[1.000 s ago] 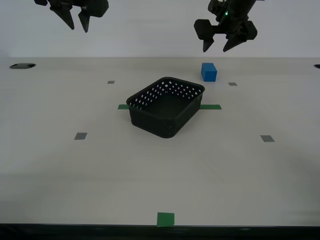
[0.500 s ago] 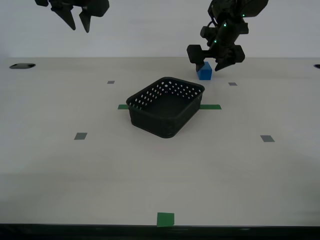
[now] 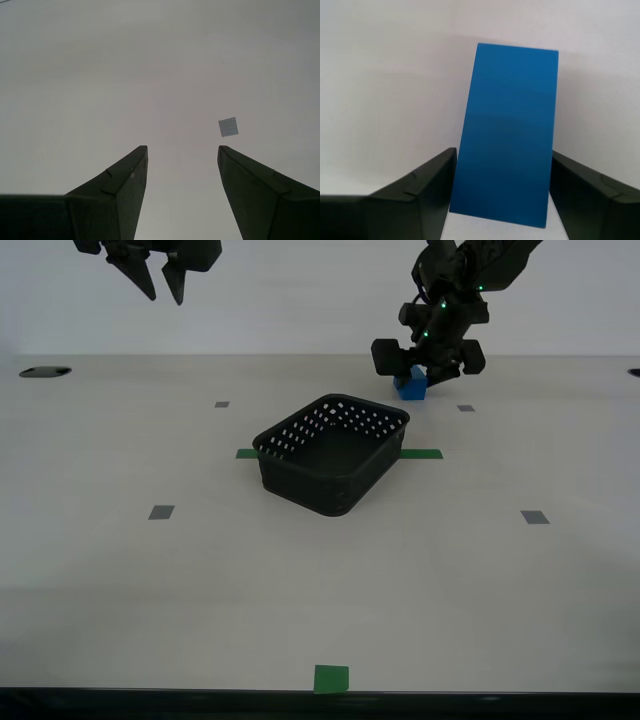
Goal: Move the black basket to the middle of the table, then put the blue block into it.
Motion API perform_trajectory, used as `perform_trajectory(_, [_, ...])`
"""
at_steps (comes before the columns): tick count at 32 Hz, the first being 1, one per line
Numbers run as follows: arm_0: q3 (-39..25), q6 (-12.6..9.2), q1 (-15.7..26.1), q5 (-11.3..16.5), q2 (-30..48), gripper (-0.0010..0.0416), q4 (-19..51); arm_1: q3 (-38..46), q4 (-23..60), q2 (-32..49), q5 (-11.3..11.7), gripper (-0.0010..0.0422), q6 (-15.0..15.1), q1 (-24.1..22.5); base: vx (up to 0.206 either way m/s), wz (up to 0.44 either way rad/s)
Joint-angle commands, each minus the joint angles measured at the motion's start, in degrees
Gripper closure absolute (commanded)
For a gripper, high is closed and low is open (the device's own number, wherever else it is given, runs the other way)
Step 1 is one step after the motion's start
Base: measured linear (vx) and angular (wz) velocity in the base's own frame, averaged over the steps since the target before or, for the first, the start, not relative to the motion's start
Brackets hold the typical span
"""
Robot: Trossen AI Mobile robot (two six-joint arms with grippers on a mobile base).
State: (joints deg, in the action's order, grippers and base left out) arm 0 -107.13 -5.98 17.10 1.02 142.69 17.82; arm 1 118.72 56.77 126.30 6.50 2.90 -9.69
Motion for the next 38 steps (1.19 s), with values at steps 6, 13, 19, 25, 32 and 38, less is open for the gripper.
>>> perform_trajectory(6, [-0.4,0.0,0.1,0.0,-0.9,0.041,1.4,0.1,-0.2,0.0,-0.1,0.0225,0.2,-0.1,0.0,0.0])
perform_trajectory(13, [-0.4,0.4,0.2,0.5,-9.1,0.0407,7.4,0.1,-0.8,0.0,-0.1,0.0225,0.2,0.0,0.0,0.0])
perform_trajectory(19, [0.3,0.4,1.0,0.8,-15.6,0.0407,14.2,0.1,-2.3,0.0,0.0,0.0224,0.2,0.0,0.0,0.0])
perform_trajectory(25, [0.3,0.5,5.3,0.9,-19.9,0.0407,21.9,0.1,-3.5,0.0,-0.1,0.0224,0.2,0.0,0.0,0.0])
perform_trajectory(32, [0.3,0.9,15.8,0.9,-21.3,0.0407,29.0,0.1,-5.2,0.0,0.0,0.0224,0.2,0.0,0.0,0.0])
perform_trajectory(38, [0.3,0.8,23.3,0.9,-21.5,0.0407,34.9,0.1,-6.4,0.0,0.0,0.0224,0.2,0.0,0.0,0.0])
